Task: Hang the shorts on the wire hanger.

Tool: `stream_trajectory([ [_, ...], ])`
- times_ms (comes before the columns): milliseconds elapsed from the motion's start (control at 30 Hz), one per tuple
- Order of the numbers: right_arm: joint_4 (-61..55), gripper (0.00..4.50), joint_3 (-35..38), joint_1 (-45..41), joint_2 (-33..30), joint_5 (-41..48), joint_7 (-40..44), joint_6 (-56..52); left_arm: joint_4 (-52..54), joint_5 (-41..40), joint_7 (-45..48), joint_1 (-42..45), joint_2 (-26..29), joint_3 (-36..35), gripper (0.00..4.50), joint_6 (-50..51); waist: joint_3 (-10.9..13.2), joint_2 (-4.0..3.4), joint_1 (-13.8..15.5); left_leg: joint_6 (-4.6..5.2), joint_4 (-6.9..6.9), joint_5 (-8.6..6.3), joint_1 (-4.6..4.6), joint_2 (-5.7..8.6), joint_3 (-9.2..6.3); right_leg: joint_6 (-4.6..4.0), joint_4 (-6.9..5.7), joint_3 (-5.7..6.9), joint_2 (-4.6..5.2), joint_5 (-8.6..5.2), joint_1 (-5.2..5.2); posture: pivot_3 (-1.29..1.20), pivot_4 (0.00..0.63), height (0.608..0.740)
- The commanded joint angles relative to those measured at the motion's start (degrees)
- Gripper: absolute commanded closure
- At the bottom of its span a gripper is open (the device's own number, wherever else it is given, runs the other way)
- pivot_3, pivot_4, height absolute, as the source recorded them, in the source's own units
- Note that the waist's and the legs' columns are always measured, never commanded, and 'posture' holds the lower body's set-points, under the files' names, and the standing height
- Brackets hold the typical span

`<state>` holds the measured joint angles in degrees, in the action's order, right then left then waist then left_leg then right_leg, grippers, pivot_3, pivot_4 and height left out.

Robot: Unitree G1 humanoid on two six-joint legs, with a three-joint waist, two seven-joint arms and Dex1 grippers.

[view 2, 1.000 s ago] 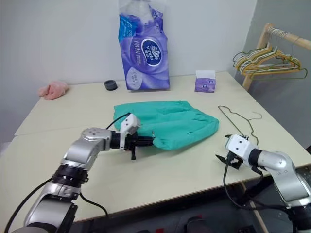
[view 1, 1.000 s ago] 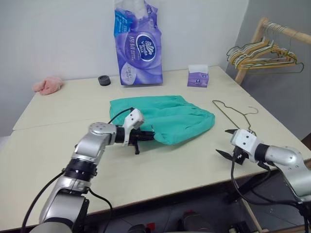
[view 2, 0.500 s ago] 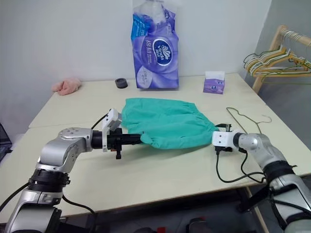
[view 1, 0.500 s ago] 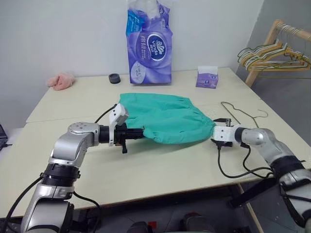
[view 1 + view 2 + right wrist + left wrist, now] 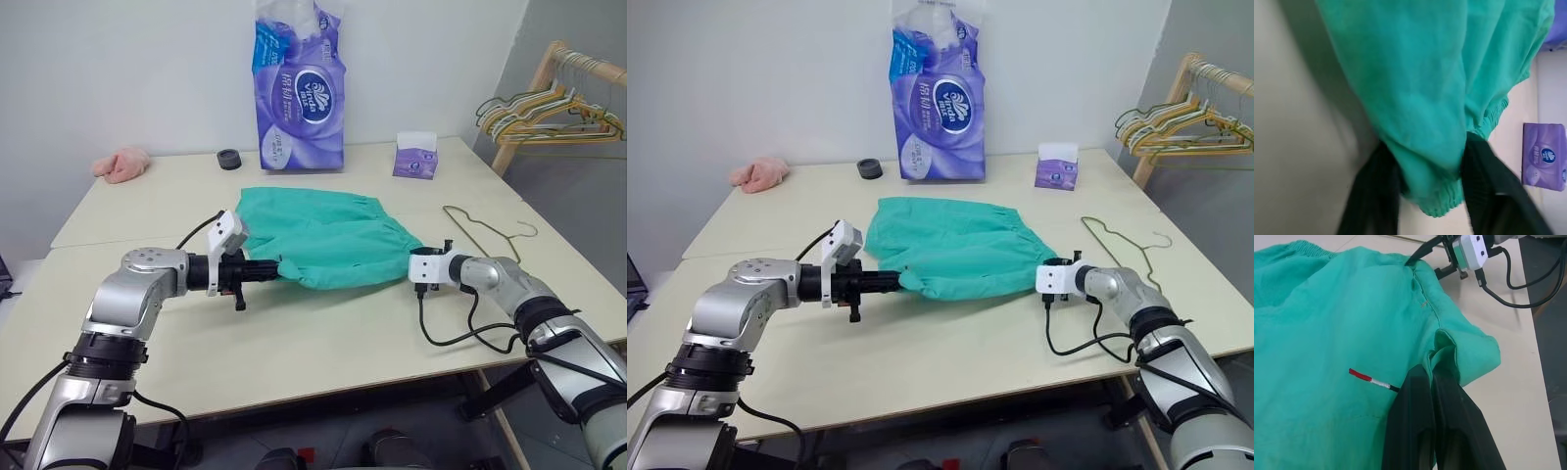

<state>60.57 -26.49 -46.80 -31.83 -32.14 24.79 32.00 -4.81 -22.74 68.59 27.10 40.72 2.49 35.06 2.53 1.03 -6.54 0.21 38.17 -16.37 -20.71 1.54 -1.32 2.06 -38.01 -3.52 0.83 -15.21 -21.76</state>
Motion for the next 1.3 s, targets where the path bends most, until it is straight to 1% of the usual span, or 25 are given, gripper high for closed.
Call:
stream_trajectory([
  [33, -2.7, 4.08, 1.8, -1.9, -1.0, 2.1, 1.3, 2.4, 0.1, 0.5, 1.4, -0.9, 2.0, -0.8, 4.50, -2.9, 0.0, 0.00, 0.0, 0.00, 0.00, 0.00, 0.00, 0.00, 0.00, 0.00, 0.00, 0.00, 0.00, 0.00, 0.00, -0.05, 0.008, 0.740],
  [67, -4.2, 4.37, 2.1, -1.6, -1.4, 2.8, 2.4, 3.2, 0.0, 1.1, 2.0, -1.6, 2.7, -0.3, 4.50, -3.7, 0.0, -0.01, -0.1, 0.00, 0.00, 0.00, 0.00, 0.00, 0.00, 0.00, 0.00, 0.00, 0.00, 0.00, 0.00, -0.05, 0.008, 0.740],
  [100, -5.9, 4.47, 2.5, -1.1, -1.9, 3.7, 3.7, 3.7, 0.0, 1.5, 2.7, -2.3, 3.5, 0.1, 4.50, -4.3, 0.0, -0.02, -0.2, 0.00, -0.02, 0.00, 0.00, 0.00, 0.00, 0.00, 0.00, -0.01, 0.00, 0.00, -0.03, -0.05, 0.008, 0.740],
  [167, -10.3, 4.47, 3.2, 0.4, -3.3, 5.7, 7.2, 3.8, -0.1, 2.6, 4.4, -3.8, 5.3, 1.2, 4.50, -5.7, 0.0, -0.03, -0.1, 0.00, -0.04, 0.00, 0.00, -0.01, -0.01, -0.01, -0.01, 0.00, 0.00, -0.01, -0.06, -0.05, 0.012, 0.740],
  [267, -24.3, 4.47, 4.3, 6.9, -6.8, 11.5, 17.2, -0.7, 0.3, 4.1, 7.8, -7.4, 8.0, 3.4, 4.50, -8.2, 0.0, -0.03, 0.1, 0.01, -0.05, -0.01, -0.02, -0.01, -0.03, -0.01, 0.00, 0.01, 0.00, -0.02, -0.06, -0.06, 0.020, 0.740],
  [333, -34.3, 4.47, 5.0, 11.6, -9.4, 14.1, 22.8, -5.8, 1.4, 4.1, 9.5, -9.3, 9.0, 4.4, 4.50, -8.8, 0.0, -0.04, 0.4, 0.02, -0.05, -0.01, -0.06, -0.03, -0.06, 0.00, 0.03, 0.04, 0.01, -0.02, -0.05, -0.06, 0.020, 0.740],
  [467, -56.3, 4.47, 7.3, 22.5, -15.5, 18.6, 32.3, -21.4, 1.7, 5.3, 11.5, -11.7, 9.7, 6.7, 4.50, -10.9, 0.1, -0.15, 1.7, 0.03, 0.01, -0.02, -0.10, -0.02, -0.07, 0.01, 0.01, 0.08, 0.05, -0.03, -0.08, -0.07, 0.027, 0.740],
  [633, -70.5, 4.47, 9.5, 30.7, -19.4, 19.3, 36.5, -36.0, 3.0, 5.1, 12.6, -12.8, 8.8, 8.0, 4.50, -10.8, 0.1, -0.16, 2.1, 0.04, 0.08, 0.00, -0.06, -0.03, -0.05, -0.07, -0.01, 0.12, 0.05, -0.11, -0.03, -0.10, 0.033, 0.740],
  [833, -77.2, 4.47, 10.6, 34.4, -21.9, 19.6, 38.7, -43.2, 5.3, 4.5, 15.0, -14.7, 10.1, 9.2, 4.50, -9.2, 0.1, -0.16, 1.9, 0.04, 0.06, -0.01, -0.07, -0.03, 0.00, -0.07, 0.00, 0.12, 0.03, -0.14, -0.06, -0.11, 0.037, 0.740],
  [967, -79.0, 4.47, 9.9, 35.1, -23.1, 20.0, 40.3, -44.2, 6.7, 4.5, 16.0, -15.9, 10.6, 9.7, 4.50, -9.0, 0.2, -0.15, 1.8, 0.04, 0.03, -0.01, -0.06, -0.08, 0.00, -0.09, 0.01, 0.14, -0.01, -0.23, -0.08, -0.10, 0.037, 0.740],
  [1000, -79.4, 4.47, 9.6, 35.2, -23.4, 20.0, 40.7, -44.2, 7.1, 4.5, 16.0, -16.3, 10.7, 9.8, 4.50, -8.8, 0.2, -0.15, 1.8, 0.03, 0.01, -0.01, -0.06, -0.09, 0.00, 0.10, 0.01, 0.15, -0.01, -0.36, -0.08, -0.10, 0.038, 0.740],
  [1133, -81.6, 4.47, 9.0, 35.8, -24.0, 21.1, 43.1, -45.7, 8.8, 4.6, 16.4, -17.9, 11.7, 10.4, 4.50, -7.4, 0.3, -0.13, 1.9, 0.03, 0.00, -0.01, -0.06, -0.08, 0.00, 0.12, 0.01, 0.14, -0.01, -0.39, -0.08, -0.10, 0.038, 0.740],
  [1200, -82.7, 4.50, 8.8, 36.4, -24.5, 21.6, 44.3, -46.2, 9.6, 4.3, 16.4, -18.6, 12.1, 10.4, 4.06, -6.8, 0.3, -0.12, 1.9, 0.03, 0.00, -0.01, -0.06, -0.08, 0.00, 0.13, 0.02, 0.13, 0.00, -0.40, -0.08, -0.09, 0.038, 0.740],
  [1233, -83.5, 4.28, 8.9, 36.8, -24.7, 22.1, 44.8, -46.8, 10.4, 4.1, 16.4, -19.3, 12.5, 10.6, 3.84, -6.1, 0.4, -0.09, 1.9, 0.04, 0.00, -0.01, -0.06, -0.09, 0.00, 0.13, 0.02, 0.14, 0.00, -0.40, -0.08, -0.09, 0.037, 0.740],
  [1300, -84.2, 3.78, 9.1, 37.0, -24.8, 22.7, 45.5, -47.4, 11.4, 3.9, 16.1, -20.3, 12.8, 10.5, 3.23, -5.2, 0.4, -0.07, 1.9, 0.03, 0.00, -0.01, -0.06, -0.10, 0.00, 0.12, 0.01, 0.14, 0.00, -0.41, -0.08, -0.09, 0.037, 0.740],
])
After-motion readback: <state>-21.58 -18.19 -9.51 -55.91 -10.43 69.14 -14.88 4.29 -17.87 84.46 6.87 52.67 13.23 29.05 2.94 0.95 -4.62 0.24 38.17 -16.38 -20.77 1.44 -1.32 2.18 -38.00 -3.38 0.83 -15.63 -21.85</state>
